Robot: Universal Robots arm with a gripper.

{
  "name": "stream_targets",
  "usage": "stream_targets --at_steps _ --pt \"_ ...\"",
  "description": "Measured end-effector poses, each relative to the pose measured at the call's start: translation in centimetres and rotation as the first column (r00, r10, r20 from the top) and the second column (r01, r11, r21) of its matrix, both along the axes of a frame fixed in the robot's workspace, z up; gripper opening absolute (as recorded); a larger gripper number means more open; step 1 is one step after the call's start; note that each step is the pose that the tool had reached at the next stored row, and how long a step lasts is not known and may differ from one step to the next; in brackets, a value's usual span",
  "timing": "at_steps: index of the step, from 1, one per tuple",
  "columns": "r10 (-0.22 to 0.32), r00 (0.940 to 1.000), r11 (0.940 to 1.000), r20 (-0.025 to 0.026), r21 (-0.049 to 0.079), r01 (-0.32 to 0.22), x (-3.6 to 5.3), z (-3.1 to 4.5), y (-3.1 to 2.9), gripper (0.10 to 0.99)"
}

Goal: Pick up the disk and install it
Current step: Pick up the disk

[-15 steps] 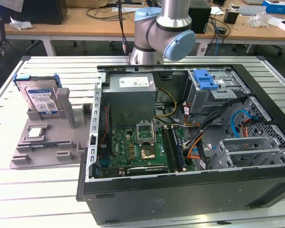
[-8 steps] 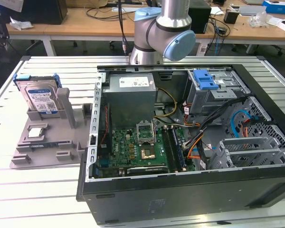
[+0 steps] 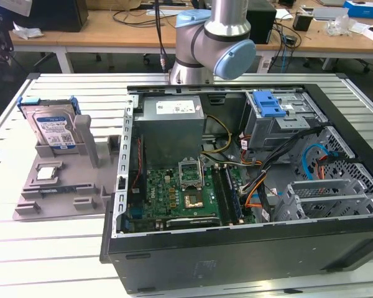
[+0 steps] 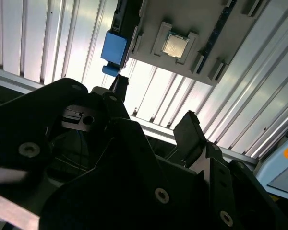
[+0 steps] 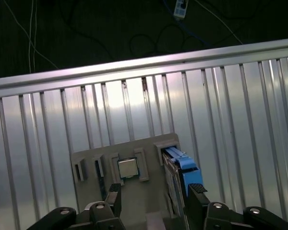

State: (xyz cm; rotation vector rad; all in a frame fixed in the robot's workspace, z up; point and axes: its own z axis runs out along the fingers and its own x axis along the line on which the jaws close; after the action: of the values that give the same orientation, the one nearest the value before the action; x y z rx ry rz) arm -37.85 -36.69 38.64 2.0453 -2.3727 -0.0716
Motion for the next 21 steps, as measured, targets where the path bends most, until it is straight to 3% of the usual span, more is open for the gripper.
stream_targets --at_steps 7,17,21 --pt "0.0 1.0 1.0 0.0002 0.0 0.0 0.06 -0.52 0.45 0.659" --pt "0.0 1.0 1.0 0.0 0.0 0.0 0.08 -1.15 0.62 0.659" --pt "0.0 1.0 1.0 0.0001 0.0 0.0 0.11 -1.74 0.69 0.659"
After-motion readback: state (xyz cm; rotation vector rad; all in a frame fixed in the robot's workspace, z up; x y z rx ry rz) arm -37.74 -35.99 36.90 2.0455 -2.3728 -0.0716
